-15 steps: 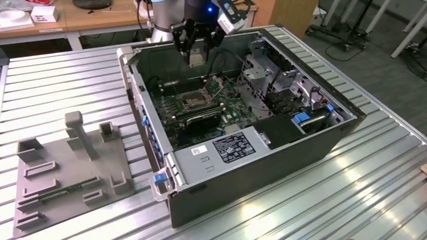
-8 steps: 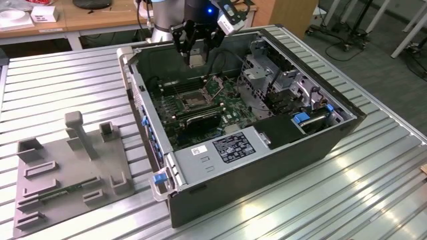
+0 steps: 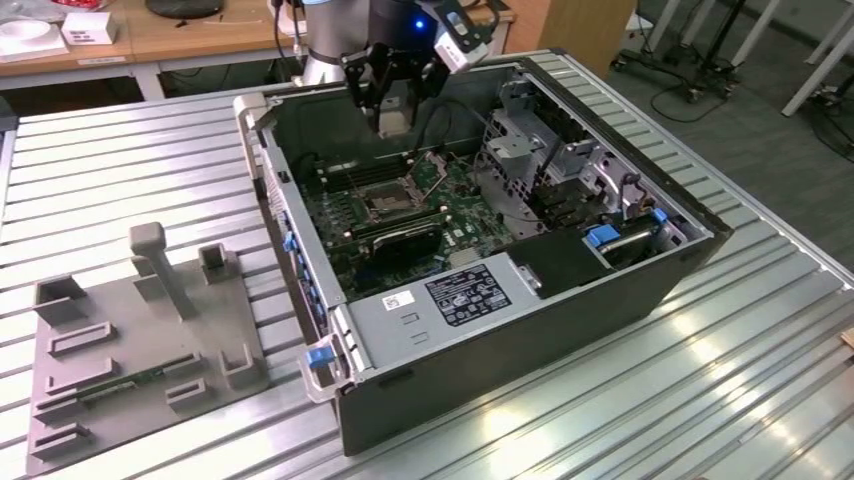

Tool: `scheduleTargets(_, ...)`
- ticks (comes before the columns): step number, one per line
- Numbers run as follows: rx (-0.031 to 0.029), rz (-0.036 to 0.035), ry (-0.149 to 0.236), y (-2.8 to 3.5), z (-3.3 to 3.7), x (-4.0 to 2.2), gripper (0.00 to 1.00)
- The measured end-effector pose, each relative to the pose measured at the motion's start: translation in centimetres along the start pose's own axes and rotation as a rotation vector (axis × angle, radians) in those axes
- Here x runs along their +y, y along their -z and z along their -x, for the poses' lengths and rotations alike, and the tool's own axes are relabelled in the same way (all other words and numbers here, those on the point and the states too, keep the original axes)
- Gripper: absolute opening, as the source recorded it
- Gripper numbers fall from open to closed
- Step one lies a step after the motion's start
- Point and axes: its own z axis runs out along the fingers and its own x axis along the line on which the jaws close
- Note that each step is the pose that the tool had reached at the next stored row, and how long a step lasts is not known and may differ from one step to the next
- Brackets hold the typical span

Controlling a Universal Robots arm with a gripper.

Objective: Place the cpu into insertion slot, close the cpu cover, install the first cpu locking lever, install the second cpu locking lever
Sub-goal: 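Place the cpu into insertion slot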

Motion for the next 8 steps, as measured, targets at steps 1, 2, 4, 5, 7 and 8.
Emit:
scheduleTargets(1, 0.0, 0.0, 0.0, -0.05, 0.0, -0.01, 0.54)
scheduleTargets(2, -0.0001, 0.0001, 0.0, -0.11, 0.0, -0.01, 0.54)
scheduleTargets(4, 0.0001, -0.0001, 0.0, -0.17, 0.0, -0.02, 0.54)
scheduleTargets(5, 0.0001, -0.0002, 0.0, -0.17, 0.0, -0.02, 0.54)
scheduleTargets(7, 0.0, -0.0001, 0.0, -0.17, 0.0, -0.02, 0.54)
scheduleTargets(8, 0.0, 0.0, 0.0, -0.18, 0.0, -0.02, 0.54)
